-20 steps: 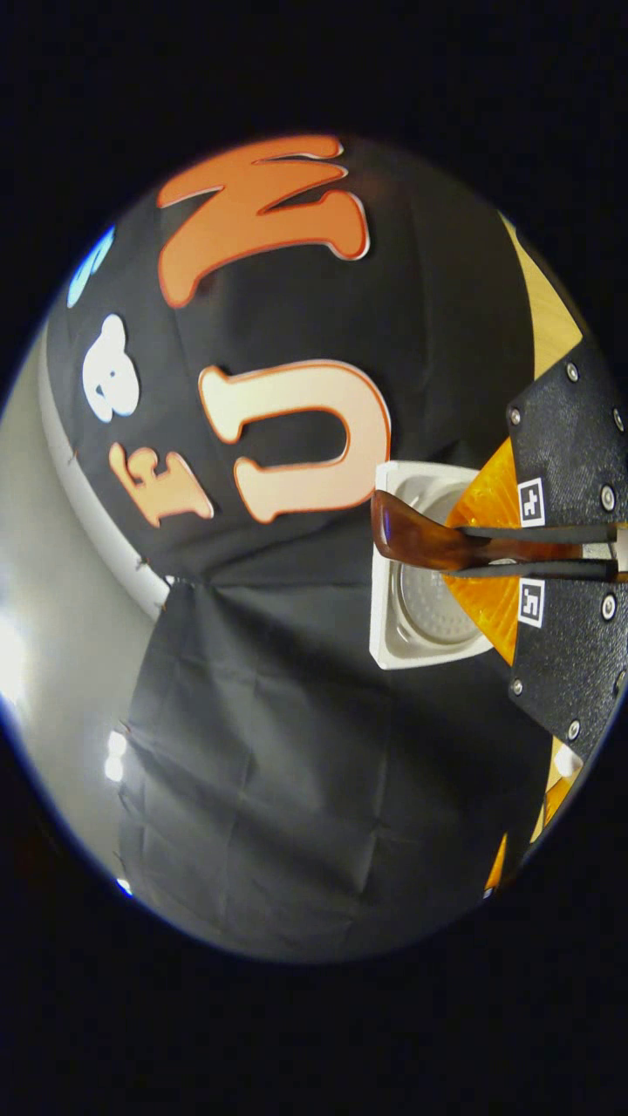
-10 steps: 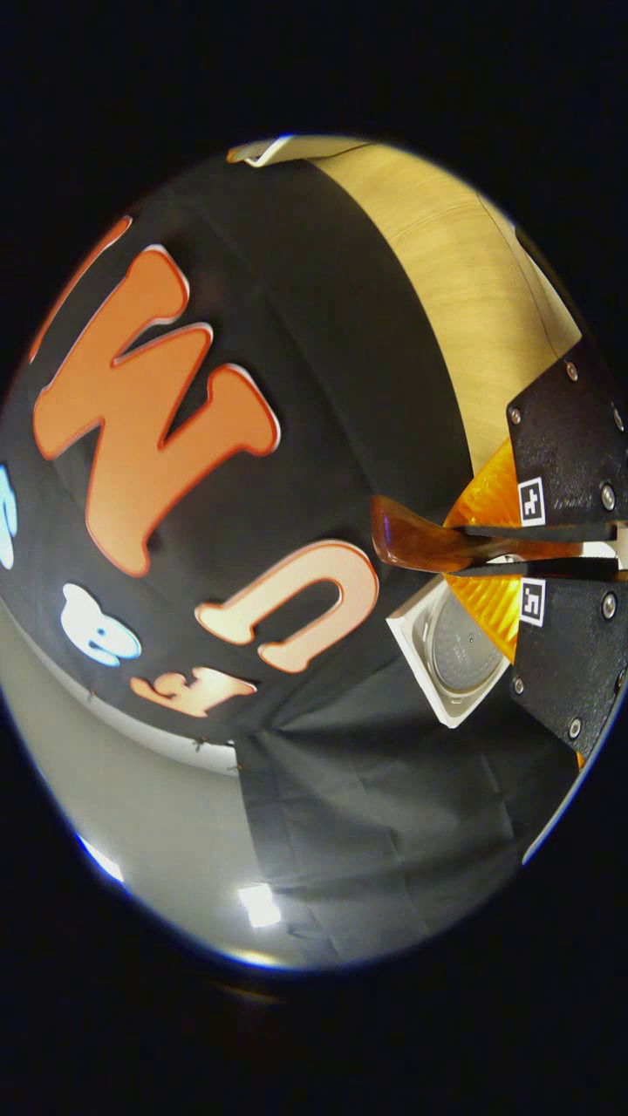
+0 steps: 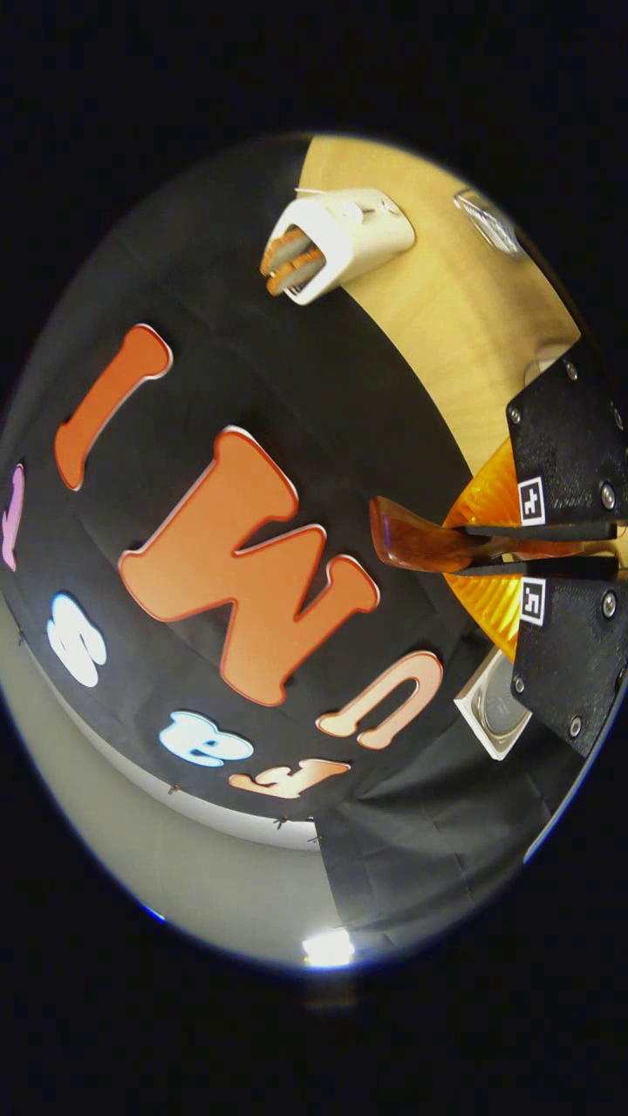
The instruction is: Close the left gripper, press the button to open the rice cooker; take a wooden spoon from the chopstick holder with the right hand, scoop a spoonful of rice and pour it into the rice cooker, then put the wooden spoon back into the chopstick holder.
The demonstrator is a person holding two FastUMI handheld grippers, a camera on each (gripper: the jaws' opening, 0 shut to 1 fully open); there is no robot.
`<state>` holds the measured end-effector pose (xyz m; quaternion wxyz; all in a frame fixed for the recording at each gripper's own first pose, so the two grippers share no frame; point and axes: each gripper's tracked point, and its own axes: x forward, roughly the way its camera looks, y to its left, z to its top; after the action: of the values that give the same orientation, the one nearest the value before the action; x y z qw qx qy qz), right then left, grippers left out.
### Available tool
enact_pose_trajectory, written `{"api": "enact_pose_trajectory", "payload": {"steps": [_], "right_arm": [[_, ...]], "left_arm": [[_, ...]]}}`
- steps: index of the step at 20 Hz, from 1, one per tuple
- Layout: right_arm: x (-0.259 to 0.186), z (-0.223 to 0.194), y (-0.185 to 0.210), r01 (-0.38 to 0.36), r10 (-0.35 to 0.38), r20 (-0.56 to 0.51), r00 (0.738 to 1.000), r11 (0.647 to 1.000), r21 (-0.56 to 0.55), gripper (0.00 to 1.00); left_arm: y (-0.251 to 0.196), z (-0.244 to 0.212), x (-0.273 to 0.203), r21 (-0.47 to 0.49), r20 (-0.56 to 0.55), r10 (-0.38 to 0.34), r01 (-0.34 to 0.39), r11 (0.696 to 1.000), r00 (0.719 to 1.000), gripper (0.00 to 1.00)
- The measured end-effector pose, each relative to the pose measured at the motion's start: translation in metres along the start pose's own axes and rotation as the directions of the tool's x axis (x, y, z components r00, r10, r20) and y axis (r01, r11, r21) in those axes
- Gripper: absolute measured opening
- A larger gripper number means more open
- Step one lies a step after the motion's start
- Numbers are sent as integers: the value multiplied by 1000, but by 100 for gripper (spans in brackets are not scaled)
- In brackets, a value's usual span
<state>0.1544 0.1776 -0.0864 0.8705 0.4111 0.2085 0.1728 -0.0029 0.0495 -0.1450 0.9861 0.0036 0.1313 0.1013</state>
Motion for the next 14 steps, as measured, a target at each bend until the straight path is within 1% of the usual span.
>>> {"api": "enact_pose_trajectory", "payload": {"steps": [1,2,6,9,10,11,12,14], "right_arm": [[-11,9,-16,28,-27,13,1000,999,-32,7],[-20,16,-32,60,-59,24,998,997,-48,7],[-56,43,-90,161,-155,67,986,983,-93,7],[-78,51,-132,245,-234,92,968,959,-139,7],[-83,52,-145,268,-256,92,962,951,-153,7],[-87,52,-157,286,-273,95,957,944,-165,7],[-90,50,-162,298,-286,88,954,939,-171,7],[-94,40,-175,302,-296,59,953,937,-178,7]], "left_arm": [[-7,-1,0,4,-1,-9,9,1000,1000,97],[-13,-2,1,8,1,-17,17,1000,1000,98],[-36,-11,10,25,-15,-42,42,999,999,97],[-41,-15,17,32,-34,-53,54,998,998,98],[-46,-16,19,41,-39,-51,52,998,998,97],[-49,-17,21,56,-41,-46,48,997,998,99],[-63,-21,23,71,-43,-46,49,996,998,99],[-72,-21,26,84,-44,-51,55,995,998,98]]}}
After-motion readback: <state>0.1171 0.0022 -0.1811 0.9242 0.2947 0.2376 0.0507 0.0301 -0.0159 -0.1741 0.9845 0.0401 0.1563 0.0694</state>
